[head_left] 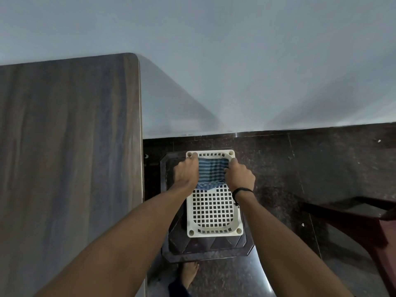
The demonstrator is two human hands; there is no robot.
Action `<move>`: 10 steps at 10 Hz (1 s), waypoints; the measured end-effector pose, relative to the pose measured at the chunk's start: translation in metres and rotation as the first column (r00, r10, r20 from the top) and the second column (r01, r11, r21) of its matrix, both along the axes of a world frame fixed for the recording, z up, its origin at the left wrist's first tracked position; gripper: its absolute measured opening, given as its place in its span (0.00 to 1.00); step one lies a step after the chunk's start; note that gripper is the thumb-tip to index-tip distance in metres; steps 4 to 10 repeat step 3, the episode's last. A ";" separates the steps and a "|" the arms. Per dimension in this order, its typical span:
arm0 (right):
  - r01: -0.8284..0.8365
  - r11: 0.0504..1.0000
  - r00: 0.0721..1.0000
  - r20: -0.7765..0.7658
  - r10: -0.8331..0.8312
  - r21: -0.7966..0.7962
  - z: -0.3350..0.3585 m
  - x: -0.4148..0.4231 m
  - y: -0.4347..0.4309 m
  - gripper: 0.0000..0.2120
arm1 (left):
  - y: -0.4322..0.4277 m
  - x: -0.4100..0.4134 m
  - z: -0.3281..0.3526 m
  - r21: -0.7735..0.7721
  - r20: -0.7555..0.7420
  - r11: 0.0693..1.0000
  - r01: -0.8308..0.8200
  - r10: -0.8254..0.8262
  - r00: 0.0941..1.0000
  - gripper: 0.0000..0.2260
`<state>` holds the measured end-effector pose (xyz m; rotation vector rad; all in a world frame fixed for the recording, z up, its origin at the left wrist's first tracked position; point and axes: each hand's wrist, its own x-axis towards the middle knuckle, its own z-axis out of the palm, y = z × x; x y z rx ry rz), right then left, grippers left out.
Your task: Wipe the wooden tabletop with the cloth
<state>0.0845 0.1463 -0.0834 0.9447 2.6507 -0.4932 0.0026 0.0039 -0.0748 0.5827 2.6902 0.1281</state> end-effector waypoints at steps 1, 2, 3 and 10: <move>0.054 0.998 0.997 -0.047 -0.055 -0.023 0.011 0.014 -0.006 0.07 | -0.005 0.006 0.016 -0.015 0.005 0.998 0.068 -0.068 0.998 0.13; 0.058 0.997 0.993 -0.099 -0.063 -0.047 0.026 0.029 -0.017 0.07 | -0.012 0.005 0.044 0.057 -0.041 0.996 0.062 -0.060 0.997 0.14; 0.076 0.993 0.992 -0.093 -0.084 -0.086 0.054 0.033 -0.034 0.10 | -0.023 0.000 0.076 0.132 -0.059 0.986 0.099 -0.092 0.994 0.14; 0.076 0.993 0.992 -0.093 -0.084 -0.086 0.054 0.033 -0.034 0.10 | -0.023 0.000 0.076 0.132 -0.059 0.986 0.099 -0.092 0.994 0.14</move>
